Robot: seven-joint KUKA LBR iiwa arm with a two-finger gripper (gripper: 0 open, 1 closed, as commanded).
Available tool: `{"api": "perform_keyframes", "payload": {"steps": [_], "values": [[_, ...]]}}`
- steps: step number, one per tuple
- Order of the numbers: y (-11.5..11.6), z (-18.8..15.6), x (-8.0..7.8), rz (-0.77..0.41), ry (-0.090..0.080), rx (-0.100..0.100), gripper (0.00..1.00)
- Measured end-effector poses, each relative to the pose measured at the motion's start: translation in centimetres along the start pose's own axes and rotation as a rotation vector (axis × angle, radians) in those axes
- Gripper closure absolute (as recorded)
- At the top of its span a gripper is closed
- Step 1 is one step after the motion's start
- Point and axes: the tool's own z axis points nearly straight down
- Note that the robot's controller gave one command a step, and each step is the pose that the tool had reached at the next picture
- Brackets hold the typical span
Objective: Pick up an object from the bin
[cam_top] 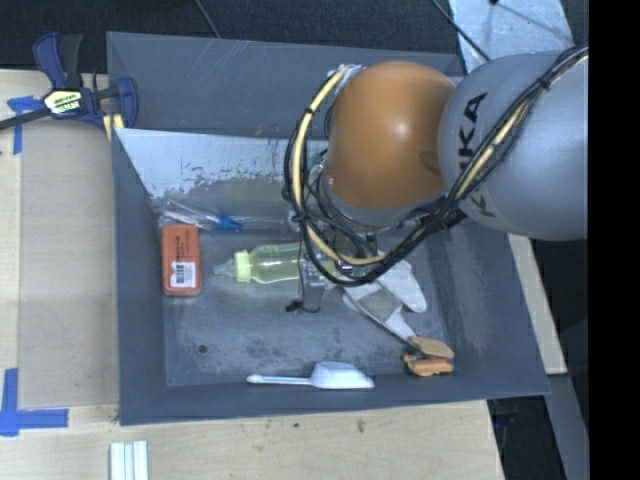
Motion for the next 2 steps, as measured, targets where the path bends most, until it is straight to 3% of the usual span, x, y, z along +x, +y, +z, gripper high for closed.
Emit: {"api": "perform_keyframes", "payload": {"steps": [1, 2], "values": [[-0.1, -0.5, -0.2, 0.003, -0.009, -0.001, 0.00], [-1.4, 6.3, -3.9, -0.048, -0.014, -0.001, 0.00]]}}
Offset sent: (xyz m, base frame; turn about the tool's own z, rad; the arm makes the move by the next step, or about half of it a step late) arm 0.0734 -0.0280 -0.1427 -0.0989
